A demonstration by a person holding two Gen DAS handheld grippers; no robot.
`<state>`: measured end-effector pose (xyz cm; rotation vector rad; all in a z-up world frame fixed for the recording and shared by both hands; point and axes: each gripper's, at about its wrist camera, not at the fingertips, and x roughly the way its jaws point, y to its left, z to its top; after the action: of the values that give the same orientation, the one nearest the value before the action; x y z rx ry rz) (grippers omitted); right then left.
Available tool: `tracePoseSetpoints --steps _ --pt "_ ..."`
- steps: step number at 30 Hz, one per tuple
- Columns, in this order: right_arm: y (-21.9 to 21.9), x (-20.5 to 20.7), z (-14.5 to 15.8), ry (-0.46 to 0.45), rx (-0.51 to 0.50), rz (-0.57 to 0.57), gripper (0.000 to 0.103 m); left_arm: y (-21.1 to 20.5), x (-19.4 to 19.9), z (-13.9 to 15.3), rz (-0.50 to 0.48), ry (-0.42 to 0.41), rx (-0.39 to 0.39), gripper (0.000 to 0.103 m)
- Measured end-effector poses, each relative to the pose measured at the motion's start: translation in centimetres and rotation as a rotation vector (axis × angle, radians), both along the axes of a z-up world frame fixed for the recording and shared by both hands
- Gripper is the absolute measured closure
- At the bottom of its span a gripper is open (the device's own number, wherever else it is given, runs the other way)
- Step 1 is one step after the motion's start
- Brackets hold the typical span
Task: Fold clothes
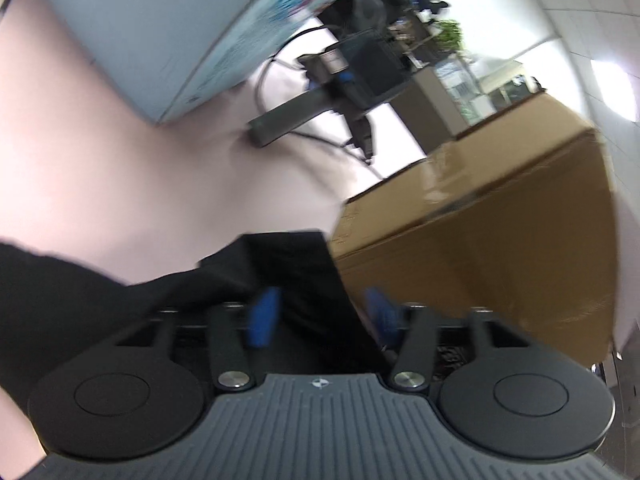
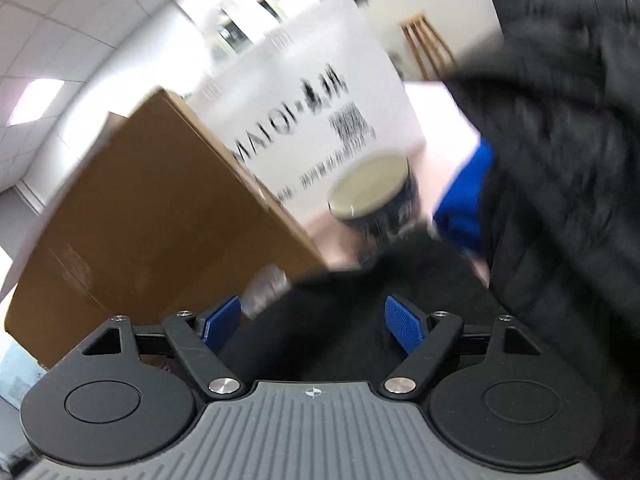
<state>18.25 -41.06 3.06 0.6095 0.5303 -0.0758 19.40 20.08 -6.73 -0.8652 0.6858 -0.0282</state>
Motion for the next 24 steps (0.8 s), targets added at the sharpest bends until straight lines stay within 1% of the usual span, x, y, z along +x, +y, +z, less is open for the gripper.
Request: tracePoseSetpoints --steps 1,3,4,5,7,8,9,11,12,13,15,17,19,21,23,24 --pt "0.6 -0.3 0.8 -0.015 -0.068 0.012 0.025 -0.4 -0.4 0.8 -0.016 -0.014 0.039 0.041" --pt "2.1 -0.4 1.6 -0.017 -0.204 0.058 0.025 -1.8 -1.2 1.9 -0.067 -0.064 0.133 0.04" --pt "2.8 -0.2 1.5 -0.006 -0.257 0.075 0.025 -2.9 -1.5 2.2 -0.101 -0.079 0.199 0.039" --pt "3.4 0.0 1.3 0.005 -0.298 0.088 0.025 -4.1 -1.7 2.4 -0.136 -0.093 0.267 0.039" --pt "4.3 0.6 0.3 0.051 -0.338 0.122 0.025 -6.5 -2.2 2.7 -0.206 -0.12 0.404 0.039" --pt "4.7 0.8 -0.7 0.099 -0.362 0.145 0.025 -8.2 -2.5 2.0 -0.28 -0.102 0.496 0.039" --pt "5.0 1.0 -1.9 0.158 -0.391 0.17 0.027 -10.0 -2.8 1.2 -0.36 -0.079 0.592 0.039" --pt "5.2 0.6 -3.5 0.233 -0.433 0.204 0.033 -11.4 -3.2 0.0 -0.415 -0.03 0.683 0.039" --pt "5.2 -0.2 -4.1 0.253 -0.448 0.227 0.033 -11.9 -4.3 -1.2 -0.453 0.01 0.731 0.039" --pt "5.2 -1.3 -4.4 0.268 -0.467 0.262 0.033 -11.8 -4.7 -1.5 -0.462 0.018 0.737 0.039" --pt "5.5 -3.5 -4.8 0.294 -0.509 0.328 0.034 -10.9 -7.0 -2.5 -0.479 0.061 0.709 0.039" --pt "5.9 -5.0 -5.0 0.298 -0.543 0.366 0.034 -10.1 -8.5 -2.9 -0.485 0.069 0.696 0.039" --pt "5.7 -5.2 -5.6 0.299 -0.523 0.35 0.034 -9.9 -9.5 -3.6 -0.491 0.049 0.702 0.038" --pt "5.5 -4.9 -6.0 0.301 -0.495 0.319 0.034 -10.1 -9.5 -3.7 -0.473 0.03 0.717 0.035" --pt "5.7 -4.8 -5.4 0.292 -0.486 0.298 0.034 -10.4 -8.8 -3.2 -0.44 0.01 0.725 0.035" --pt "5.9 -4.8 -4.8 0.276 -0.48 0.284 0.033 -10.2 -8.9 -2.5 -0.406 -0.011 0.713 0.035"
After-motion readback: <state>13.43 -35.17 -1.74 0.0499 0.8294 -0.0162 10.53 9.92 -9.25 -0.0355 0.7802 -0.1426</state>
